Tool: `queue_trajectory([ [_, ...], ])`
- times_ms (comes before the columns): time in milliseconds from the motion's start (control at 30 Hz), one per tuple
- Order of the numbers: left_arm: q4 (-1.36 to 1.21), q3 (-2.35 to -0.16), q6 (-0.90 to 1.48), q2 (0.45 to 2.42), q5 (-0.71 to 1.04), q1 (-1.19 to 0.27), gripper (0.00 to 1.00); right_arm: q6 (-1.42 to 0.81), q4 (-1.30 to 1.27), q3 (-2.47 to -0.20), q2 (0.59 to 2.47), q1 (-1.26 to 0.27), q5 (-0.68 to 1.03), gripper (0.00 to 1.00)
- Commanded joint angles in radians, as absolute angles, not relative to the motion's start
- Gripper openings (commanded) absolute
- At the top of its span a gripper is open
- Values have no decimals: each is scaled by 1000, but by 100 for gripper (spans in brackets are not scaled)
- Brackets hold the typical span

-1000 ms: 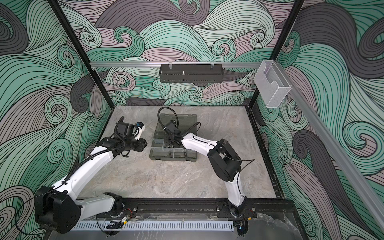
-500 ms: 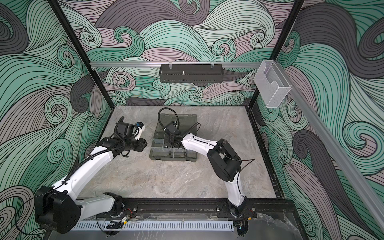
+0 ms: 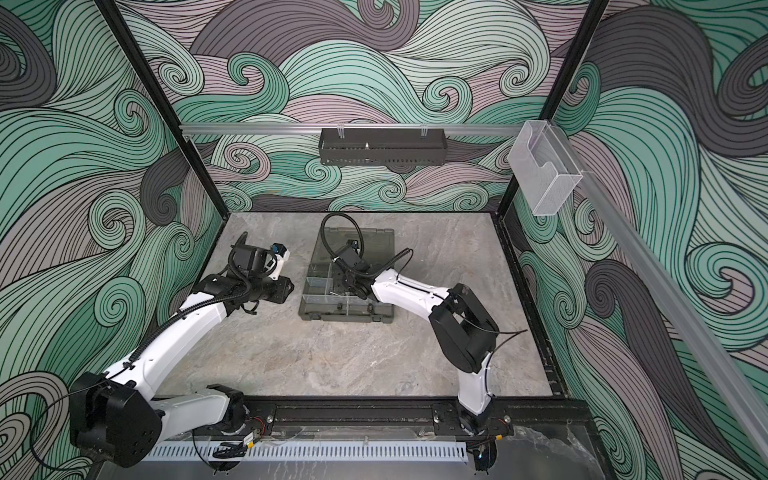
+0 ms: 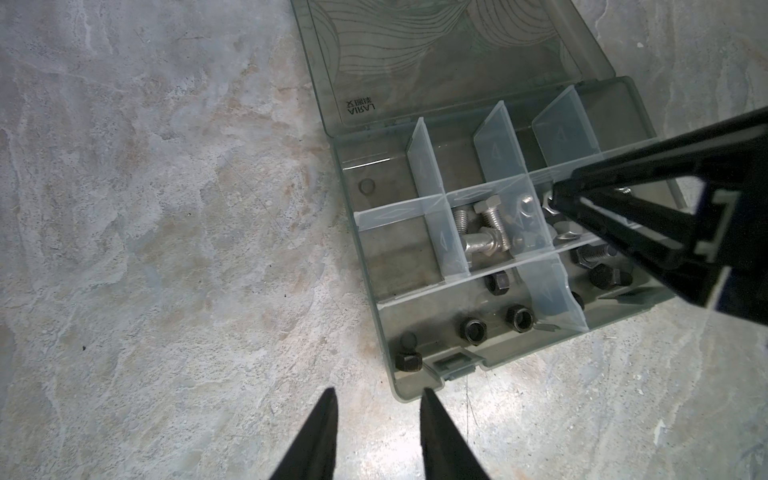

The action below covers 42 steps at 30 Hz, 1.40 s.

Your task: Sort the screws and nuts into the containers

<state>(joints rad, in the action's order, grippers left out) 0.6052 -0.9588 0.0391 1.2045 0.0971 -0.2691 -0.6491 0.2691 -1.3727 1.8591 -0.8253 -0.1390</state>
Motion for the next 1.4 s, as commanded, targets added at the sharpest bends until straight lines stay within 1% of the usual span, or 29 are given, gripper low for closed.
queue_trajectory([
  [0, 598, -966, 54, 1197, 97, -261, 37, -594, 273, -1343, 1781, -825, -199, 31],
  [233, 595, -962, 55, 1186, 80, -261, 37, -477, 268, -1208, 1592, -798, -303, 32],
  [400, 563, -939, 66, 1155, 37, -261, 38, -338, 260, -1049, 1386, -745, -446, 33],
  [500, 524, -910, 79, 1124, -23, -261, 39, -268, 205, -915, 1227, -666, -488, 34],
  [667, 375, -807, 89, 1022, -81, -259, 45, -209, 79, -656, 939, -468, -463, 36],
  [700, 347, -782, 95, 1001, -105, -257, 46, -191, 39, -596, 883, -429, -449, 38],
  [733, 328, -763, 111, 983, -139, -254, 48, -176, 7, -546, 830, -395, -448, 42],
  [767, 314, -748, 130, 969, -178, -252, 52, -166, -10, -512, 788, -367, -453, 49],
  [833, 273, -708, 181, 945, -290, -251, 64, -154, -40, -433, 701, -310, -474, 68],
  [867, 246, -685, 217, 941, -349, -249, 69, -153, -43, -407, 670, -293, -478, 72],
  [933, 163, -615, 308, 953, -527, -240, 95, -143, -77, -342, 610, -255, -462, 81],
  [967, 93, -576, 332, 968, -583, -229, 99, -135, -107, -312, 592, -246, -459, 86],
  [1000, 0, -531, 325, 990, -602, -210, 99, -120, -152, -275, 576, -241, -457, 94],
  [1033, -54, -503, 324, 1014, -601, -191, 99, -93, -206, -240, 568, -237, -453, 99],
  [1100, -90, -511, 334, 1068, -599, -153, 99, -48, -317, -182, 580, -224, -452, 100],
  [1167, -16, -577, 325, 1117, -548, -122, 99, -41, -391, -151, 629, -193, -443, 99],
  [1200, -37, -588, 287, 1147, -527, -114, 99, -43, -418, -145, 673, -171, -430, 99],
  [1267, -127, -575, 226, 1206, -508, -99, 99, -54, -464, -143, 777, -133, -404, 99],
  [1300, -190, -554, 203, 1241, -486, -84, 99, -67, -524, -139, 858, -110, -394, 99],
  [1333, -256, -529, 192, 1283, -455, -64, 99, -81, -547, -164, 922, -99, -411, 99],
  [1367, -308, -509, 191, 1323, -433, -44, 99, -87, -502, -203, 957, -92, -406, 99],
])
